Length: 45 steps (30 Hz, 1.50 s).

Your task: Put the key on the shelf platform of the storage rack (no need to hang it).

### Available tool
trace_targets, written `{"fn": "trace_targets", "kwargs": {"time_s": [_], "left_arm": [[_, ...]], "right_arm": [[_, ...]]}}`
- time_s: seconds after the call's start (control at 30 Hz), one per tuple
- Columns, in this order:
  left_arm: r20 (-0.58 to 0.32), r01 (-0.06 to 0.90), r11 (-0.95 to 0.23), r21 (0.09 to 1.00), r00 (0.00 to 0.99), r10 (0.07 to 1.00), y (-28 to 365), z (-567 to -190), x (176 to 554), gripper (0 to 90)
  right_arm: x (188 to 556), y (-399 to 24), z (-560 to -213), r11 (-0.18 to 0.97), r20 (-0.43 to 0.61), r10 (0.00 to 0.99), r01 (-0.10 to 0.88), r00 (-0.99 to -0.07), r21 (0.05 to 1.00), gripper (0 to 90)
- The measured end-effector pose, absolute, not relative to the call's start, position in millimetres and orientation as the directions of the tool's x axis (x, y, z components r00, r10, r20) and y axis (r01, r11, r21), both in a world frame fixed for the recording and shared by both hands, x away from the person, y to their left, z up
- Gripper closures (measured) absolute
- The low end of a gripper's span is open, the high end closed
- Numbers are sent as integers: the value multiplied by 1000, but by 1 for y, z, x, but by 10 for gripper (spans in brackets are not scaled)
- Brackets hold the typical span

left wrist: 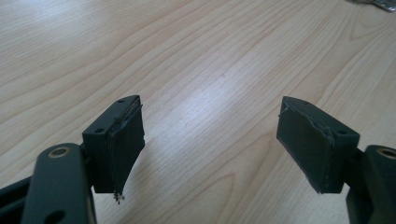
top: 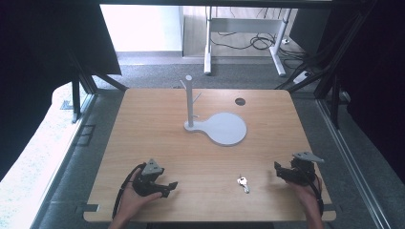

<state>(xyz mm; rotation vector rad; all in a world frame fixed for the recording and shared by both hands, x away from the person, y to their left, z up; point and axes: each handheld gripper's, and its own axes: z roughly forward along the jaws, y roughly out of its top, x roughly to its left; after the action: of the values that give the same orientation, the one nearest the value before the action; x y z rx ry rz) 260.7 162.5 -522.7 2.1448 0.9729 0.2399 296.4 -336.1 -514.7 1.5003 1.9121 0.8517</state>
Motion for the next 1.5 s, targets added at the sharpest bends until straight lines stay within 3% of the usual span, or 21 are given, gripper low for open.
{"fn": "trace_targets", "kwargs": {"time_s": [0.17, 0.33, 1.23, 1.37, 1.5], "left_arm": [[-136, 575, -424, 700, 690, 711, 163, -525, 261, 234], [-134, 574, -438, 691, 698, 703, 160, -526, 261, 233], [-128, 571, -459, 681, 709, 693, 156, -528, 262, 232], [-132, 572, -462, 678, 713, 689, 155, -528, 261, 232], [-132, 571, -466, 676, 716, 686, 154, -528, 261, 231]], "right_arm": [[296, -334, -512, 196, -39, 965, 612, -261, 766, 250], [299, -334, -518, 213, -9, 952, 645, -305, 734, 244], [296, -349, -510, 166, 84, 946, 691, -313, 703, 329], [294, -348, -509, 182, 78, 939, 677, -335, 713, 417], [294, -344, -509, 191, 82, 933, 676, -350, 712, 433]]}}
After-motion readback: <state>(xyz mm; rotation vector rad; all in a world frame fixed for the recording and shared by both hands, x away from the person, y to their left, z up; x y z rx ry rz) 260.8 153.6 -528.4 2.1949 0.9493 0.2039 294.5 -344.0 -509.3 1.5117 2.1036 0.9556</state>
